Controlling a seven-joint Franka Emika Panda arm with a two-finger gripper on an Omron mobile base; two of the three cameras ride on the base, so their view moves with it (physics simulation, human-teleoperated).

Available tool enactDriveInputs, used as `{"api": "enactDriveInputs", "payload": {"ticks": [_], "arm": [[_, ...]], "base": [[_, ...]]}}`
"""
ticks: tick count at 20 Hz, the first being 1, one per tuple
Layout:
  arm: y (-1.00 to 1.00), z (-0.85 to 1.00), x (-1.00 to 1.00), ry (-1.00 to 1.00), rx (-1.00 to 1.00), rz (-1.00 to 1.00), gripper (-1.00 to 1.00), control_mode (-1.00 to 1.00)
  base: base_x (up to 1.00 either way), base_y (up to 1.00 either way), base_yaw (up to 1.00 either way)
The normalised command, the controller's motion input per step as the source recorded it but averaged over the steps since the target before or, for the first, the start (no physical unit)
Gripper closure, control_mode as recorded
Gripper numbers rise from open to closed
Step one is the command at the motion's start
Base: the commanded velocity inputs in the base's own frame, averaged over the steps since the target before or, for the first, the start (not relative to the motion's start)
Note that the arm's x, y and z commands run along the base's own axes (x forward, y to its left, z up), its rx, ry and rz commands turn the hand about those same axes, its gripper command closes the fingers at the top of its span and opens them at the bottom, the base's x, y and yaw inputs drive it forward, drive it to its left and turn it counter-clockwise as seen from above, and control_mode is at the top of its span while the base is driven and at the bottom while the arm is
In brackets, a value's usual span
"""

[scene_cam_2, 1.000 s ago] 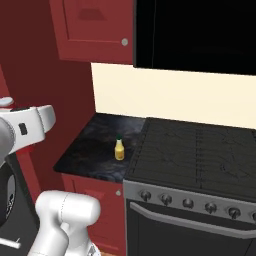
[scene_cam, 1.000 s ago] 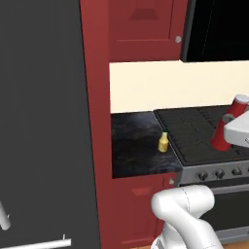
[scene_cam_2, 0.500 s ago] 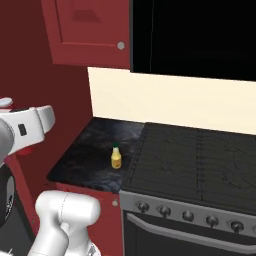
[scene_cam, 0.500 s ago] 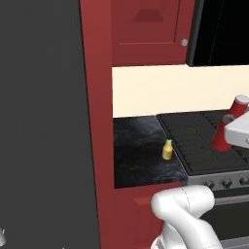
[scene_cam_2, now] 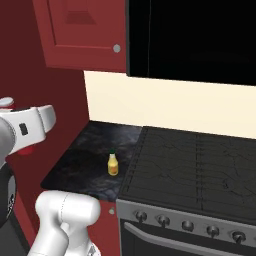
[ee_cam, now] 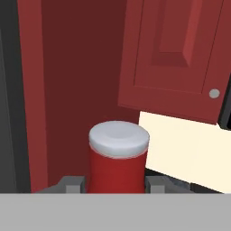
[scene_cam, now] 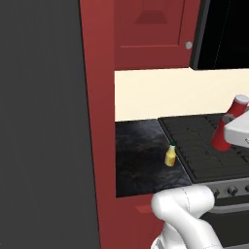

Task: Take 2 condiments from the cabinet and move them on the counter near the stove.Make sure the condiments are lined up with each other, next to each other.

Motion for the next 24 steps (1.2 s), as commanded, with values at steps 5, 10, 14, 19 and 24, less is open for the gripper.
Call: {"api": "enactDriveInputs", "payload": {"ticks": [5,10,14,19,24], "arm": [[0.0,0.0,0.0,0.0,0.0,0.0,1.0,1.0],[-0.03,-0.13,0.14,0.0,0.0,0.09,1.0,-1.0],[-0.11,-0.39,0.48,0.02,0.0,0.42,1.0,-1.0],[-0.29,-0.46,0.43,0.0,0.0,0.56,1.0,-1.0],[-0.43,-0.43,0.38,0.0,0.0,0.46,1.0,-1.0]], "base": [[0.0,0.0,0.0],[0.0,0.0,0.0],[0.0,0.0,0.0],[0.0,0.0,0.0],[0.0,0.0,0.0]]}}
